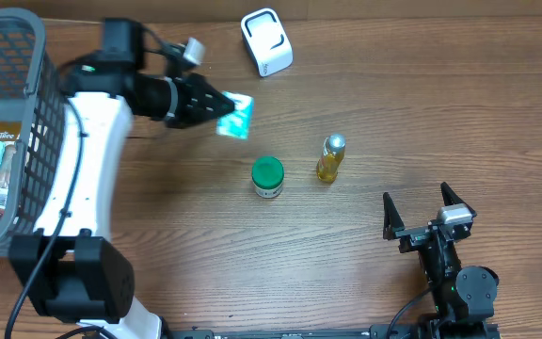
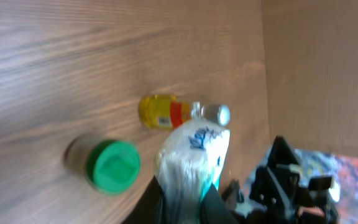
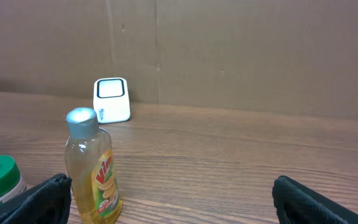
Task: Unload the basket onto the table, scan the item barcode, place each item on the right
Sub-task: 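Carry the tissue pack toward the scanner and lower it to the table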
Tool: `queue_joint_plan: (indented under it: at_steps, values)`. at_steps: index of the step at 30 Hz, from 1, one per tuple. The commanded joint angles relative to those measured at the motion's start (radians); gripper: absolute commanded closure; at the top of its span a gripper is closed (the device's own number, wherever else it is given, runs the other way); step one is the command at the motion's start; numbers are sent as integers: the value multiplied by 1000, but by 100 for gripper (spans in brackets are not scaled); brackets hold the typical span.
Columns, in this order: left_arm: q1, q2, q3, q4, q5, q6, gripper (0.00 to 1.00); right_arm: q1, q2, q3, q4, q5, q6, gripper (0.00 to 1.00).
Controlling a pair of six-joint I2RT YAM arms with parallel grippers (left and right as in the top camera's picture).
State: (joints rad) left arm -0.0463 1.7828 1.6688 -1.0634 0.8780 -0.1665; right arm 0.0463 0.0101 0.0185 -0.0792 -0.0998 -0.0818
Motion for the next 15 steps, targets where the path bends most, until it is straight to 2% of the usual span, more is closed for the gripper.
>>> queue_joint_plan:
  at_steps: [1, 9, 15]
  values:
    - [-72, -3, -102, 113, 2, -123, 92, -2, -7, -11, 3, 2, 2, 0]
    - [-159, -2, -295, 346, 4, -269, 92, -2, -7, -11, 3, 2, 2, 0]
    - [-174, 20, -367, 387, 4, -286, 92, -2, -7, -11, 3, 2, 2, 0]
